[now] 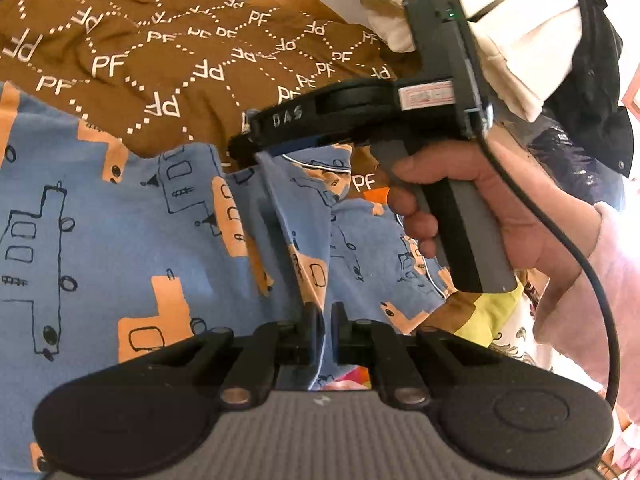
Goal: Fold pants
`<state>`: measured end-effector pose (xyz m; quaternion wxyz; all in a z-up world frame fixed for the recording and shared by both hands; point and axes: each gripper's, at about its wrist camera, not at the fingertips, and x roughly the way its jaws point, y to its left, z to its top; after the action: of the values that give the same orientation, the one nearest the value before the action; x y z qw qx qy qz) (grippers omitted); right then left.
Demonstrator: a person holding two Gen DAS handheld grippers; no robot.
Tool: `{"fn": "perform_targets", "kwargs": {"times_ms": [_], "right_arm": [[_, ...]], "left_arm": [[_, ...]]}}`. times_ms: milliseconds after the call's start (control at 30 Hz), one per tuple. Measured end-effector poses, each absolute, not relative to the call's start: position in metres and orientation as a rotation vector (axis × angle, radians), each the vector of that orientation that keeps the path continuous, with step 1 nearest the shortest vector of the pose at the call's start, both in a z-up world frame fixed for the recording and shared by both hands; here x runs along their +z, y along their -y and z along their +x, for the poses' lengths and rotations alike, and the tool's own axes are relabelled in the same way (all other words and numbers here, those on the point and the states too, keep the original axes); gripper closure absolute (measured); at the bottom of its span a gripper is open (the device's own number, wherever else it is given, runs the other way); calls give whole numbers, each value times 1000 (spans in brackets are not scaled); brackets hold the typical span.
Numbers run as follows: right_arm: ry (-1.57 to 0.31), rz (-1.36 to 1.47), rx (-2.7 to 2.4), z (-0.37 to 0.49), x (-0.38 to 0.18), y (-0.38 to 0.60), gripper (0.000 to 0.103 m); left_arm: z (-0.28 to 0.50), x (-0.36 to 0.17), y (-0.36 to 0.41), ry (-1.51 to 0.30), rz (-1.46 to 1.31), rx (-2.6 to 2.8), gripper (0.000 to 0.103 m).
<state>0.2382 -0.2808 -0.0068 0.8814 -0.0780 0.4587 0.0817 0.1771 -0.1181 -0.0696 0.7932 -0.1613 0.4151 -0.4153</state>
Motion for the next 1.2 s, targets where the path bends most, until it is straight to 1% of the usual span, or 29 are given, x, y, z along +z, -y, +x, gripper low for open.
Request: {"fn": "perform_targets", "kwargs": {"times_ms": [33,67,100,133,233,300,467,567,667,767,800,867,900,933,967,1000,1033,1067,1133,1200], "right_arm": [[-952,-170,163,236,-7,282,88],[-942,-167,160,233,-7,284,103],[-922,-153,163,230,-5,287,103],[-902,-140,156,224,-2,291,103],[-821,-76,116,201,12,310,103],[-762,14,78,181,24,327,103],[-590,273,-104,98,49,381,103],[-546,369,-198,51,41,402,103],[-591,431,-259,27,15,416,103],[-625,484,-297,16,-9,424,103],[-630,496,-303,14,-13,426,101],[-627,534,-301,10,-20,430,85],[-619,552,-293,9,-22,430,83],[-611,564,-281,8,-23,431,80],[-604,567,-274,7,-23,432,73],[-596,571,-267,7,-23,434,69],[-587,578,-256,7,-21,437,61],[-580,587,-246,7,-22,437,55],[-567,602,-241,12,-19,439,49],[-562,620,-235,14,-19,444,47]], "left_arm": [[176,-69,118,-888,-338,-897,96],[175,-68,118,-882,-329,-898,97],[175,-67,121,-876,-318,-897,100],[174,-66,121,-869,-306,-898,102],[171,-60,123,-841,-265,-906,103],[168,-56,126,-827,-241,-911,103],[160,-50,132,-804,-179,-934,103],[157,-49,141,-814,-132,-957,103],[156,-50,151,-849,-59,-981,103],[163,-51,153,-889,-46,-1000,102],[165,-50,151,-898,-54,-1010,100],[175,-44,151,-897,-57,-1027,91],[179,-40,152,-886,-46,-1035,80],[185,-35,155,-868,-29,-1041,63],[192,-29,160,-847,-10,-1046,54],[199,-23,167,-830,5,-1055,43],[208,-18,174,-812,23,-1070,40],[218,-12,186,-795,47,-1089,39],[236,-4,210,-766,100,-1115,31],[252,-2,237,-751,144,-1150,27]]}}
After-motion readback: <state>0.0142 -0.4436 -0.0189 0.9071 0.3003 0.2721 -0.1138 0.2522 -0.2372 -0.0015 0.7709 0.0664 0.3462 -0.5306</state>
